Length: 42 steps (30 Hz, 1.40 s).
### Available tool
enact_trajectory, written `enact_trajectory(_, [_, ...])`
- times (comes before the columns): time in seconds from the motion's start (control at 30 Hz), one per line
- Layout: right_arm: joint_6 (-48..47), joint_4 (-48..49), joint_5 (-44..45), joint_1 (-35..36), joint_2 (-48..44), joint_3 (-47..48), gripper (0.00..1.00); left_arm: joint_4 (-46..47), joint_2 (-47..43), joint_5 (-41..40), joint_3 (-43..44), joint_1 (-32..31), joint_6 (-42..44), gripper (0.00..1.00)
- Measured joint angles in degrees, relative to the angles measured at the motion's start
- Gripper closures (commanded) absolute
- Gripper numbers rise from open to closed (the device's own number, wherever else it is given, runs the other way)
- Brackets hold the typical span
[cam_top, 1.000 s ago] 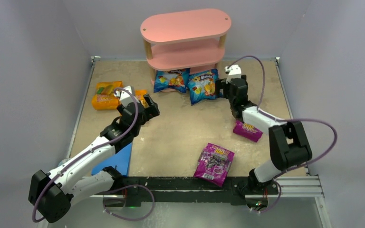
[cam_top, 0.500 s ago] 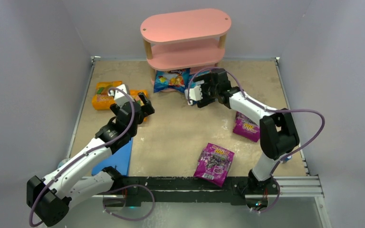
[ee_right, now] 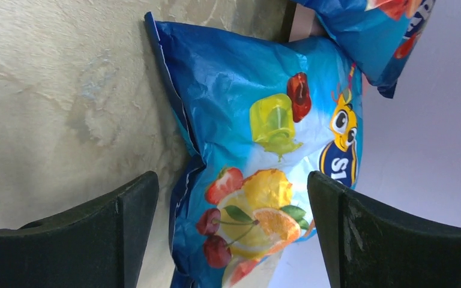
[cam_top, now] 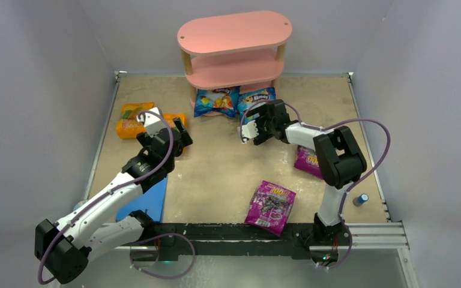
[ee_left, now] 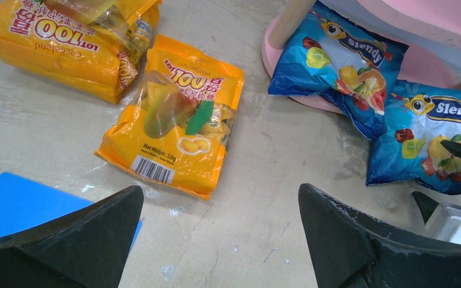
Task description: Place and organize the candy bags onto the shelf
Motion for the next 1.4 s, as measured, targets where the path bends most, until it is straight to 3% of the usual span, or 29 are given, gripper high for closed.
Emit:
enact_trajectory(0.47, [3.32,18.49,-0.02,-0.85,8.07,1.01,0.21,-1.55,1.44,-1.62,0.07,0.0,-0.24,0.01])
enact_trajectory(0.53, [4.52,20.44,-0.09,-0.9,8.76,1.01,0.32,-1.57,1.77,-1.79,0.07,0.0,-0.26,0.01])
enact_trajectory(0.67, [6.43,21.4,-0.92,-1.22,10.34,1.38,0.66,-1.68,2.25,-1.9,0.35,0.0,-0.59,0.01])
enact_trajectory(0.8, [8.09,21.14,-1.57,-1.62,10.78,2.54,0.84,-1.75,2.25,-2.03,0.42,0.0,-1.03,0.01])
enact_trajectory(0.93, [10.91,20.57,-2.25,-2.23,10.75,3.72,0.94,-1.77,2.25,-2.19,0.42,0.0,-1.07,0.01])
enact_trajectory(1.4, [23.78,24.33,-1.36,-6.29,13.4,10.78,0.98,-1.73,3.04,-2.67,0.42,0.0,-1.11,0.01])
